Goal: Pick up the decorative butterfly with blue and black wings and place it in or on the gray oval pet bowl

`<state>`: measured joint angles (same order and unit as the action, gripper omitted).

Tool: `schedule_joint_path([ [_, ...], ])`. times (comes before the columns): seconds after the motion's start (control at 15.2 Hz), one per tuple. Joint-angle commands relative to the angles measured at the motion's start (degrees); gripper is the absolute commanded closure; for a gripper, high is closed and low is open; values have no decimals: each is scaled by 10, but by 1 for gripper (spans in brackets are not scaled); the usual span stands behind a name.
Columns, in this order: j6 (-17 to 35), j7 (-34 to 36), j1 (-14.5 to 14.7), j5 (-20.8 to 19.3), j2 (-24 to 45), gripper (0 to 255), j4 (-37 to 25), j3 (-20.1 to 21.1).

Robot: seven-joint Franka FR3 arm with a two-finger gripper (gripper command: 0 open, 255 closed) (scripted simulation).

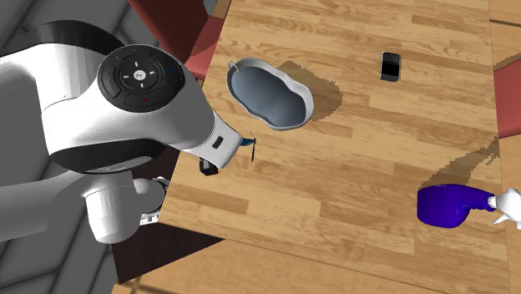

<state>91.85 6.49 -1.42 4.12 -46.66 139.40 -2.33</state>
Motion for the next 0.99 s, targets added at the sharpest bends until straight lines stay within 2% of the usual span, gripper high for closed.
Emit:
schedule_joint_path([
  [0.0,0,0,0,0,0,0,0,0],
  [0.2,231,185,-69,-11,-124,0,146,108],
  [0.33,377,328,-129,-21,-179,0,222,209],
  [0.4,443,407,-168,-26,-200,0,250,270],
  [0.46,464,434,-184,-25,-207,0,258,294],
  [0.92,553,437,-217,-28,-144,0,277,308],
])
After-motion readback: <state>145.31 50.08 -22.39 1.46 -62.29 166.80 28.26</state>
